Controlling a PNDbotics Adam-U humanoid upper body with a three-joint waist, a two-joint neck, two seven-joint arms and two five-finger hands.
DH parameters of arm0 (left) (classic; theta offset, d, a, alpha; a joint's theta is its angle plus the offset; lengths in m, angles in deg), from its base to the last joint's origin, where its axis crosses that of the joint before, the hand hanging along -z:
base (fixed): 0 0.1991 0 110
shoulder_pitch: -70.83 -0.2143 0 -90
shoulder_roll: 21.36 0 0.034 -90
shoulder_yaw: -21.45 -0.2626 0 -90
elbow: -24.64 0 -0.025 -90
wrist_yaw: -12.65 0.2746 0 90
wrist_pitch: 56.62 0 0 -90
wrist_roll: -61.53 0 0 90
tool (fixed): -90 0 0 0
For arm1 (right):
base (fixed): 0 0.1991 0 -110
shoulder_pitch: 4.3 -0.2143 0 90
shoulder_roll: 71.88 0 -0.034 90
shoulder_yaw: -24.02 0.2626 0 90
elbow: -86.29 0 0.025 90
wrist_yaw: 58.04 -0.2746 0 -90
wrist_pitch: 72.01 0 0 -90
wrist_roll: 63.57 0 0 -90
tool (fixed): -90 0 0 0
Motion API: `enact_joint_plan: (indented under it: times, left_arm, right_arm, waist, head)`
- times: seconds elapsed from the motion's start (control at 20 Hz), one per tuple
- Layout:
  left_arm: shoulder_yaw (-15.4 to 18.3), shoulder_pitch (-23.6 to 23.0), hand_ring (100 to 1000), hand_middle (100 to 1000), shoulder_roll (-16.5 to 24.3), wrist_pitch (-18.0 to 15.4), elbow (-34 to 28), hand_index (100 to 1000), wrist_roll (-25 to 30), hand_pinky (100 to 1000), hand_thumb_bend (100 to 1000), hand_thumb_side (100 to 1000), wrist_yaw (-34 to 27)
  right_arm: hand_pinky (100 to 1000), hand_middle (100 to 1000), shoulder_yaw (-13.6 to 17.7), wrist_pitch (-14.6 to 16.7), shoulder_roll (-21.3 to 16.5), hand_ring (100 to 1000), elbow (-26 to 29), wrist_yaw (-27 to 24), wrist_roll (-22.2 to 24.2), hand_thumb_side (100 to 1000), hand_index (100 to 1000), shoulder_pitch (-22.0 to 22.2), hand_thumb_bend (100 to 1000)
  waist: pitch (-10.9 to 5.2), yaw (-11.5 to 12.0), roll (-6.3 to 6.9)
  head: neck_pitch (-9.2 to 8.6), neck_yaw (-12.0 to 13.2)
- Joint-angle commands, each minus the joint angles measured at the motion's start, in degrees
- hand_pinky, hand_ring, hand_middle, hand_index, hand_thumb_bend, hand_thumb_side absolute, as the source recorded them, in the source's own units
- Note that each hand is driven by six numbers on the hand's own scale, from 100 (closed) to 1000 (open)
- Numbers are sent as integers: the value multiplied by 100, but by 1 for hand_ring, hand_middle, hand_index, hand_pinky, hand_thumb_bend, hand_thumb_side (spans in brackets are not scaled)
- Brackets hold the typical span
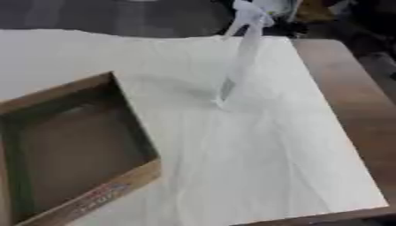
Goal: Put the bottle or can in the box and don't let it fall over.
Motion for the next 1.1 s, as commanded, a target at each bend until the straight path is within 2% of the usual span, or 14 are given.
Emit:
enact_joint_plan:
  times: [0.05,0.25,0.4,0.75,1.1]
  left_arm:
    - [0,34,462,914,125,2,-98,932,26,668,228,804,14]
    - [-11,40,461,915,127,15,-98,932,42,668,228,806,25]
    - [-22,48,462,915,126,8,-98,932,63,668,231,806,15]
    - [-25,64,461,914,121,-1,-98,925,110,670,226,806,-67]
    - [-60,90,450,909,96,85,-98,926,144,671,227,809,-65]
  right_arm:
    - [1000,1000,-63,645,-281,1000,52,542,873,590,961,-78,100]
    - [1000,1000,-283,1110,-307,1000,244,1637,930,593,945,-17,100]
    - [1000,1000,-296,1305,-228,1000,231,2141,933,594,945,-117,100]
    - [1000,1000,-473,1343,217,1000,17,2662,933,616,970,-606,100]
    - [1000,1000,-667,1489,666,1000,-183,3152,933,618,976,-1001,100]
  waist:
    - [-54,5,1]
    - [-42,17,-11]
    - [-41,36,-13]
    - [-57,125,-16]
    - [-30,180,-48]
  head:
    - [-82,-45]
    - [-93,-73]
    - [-101,-106]
    - [-17,-190]
    - [-96,-332]
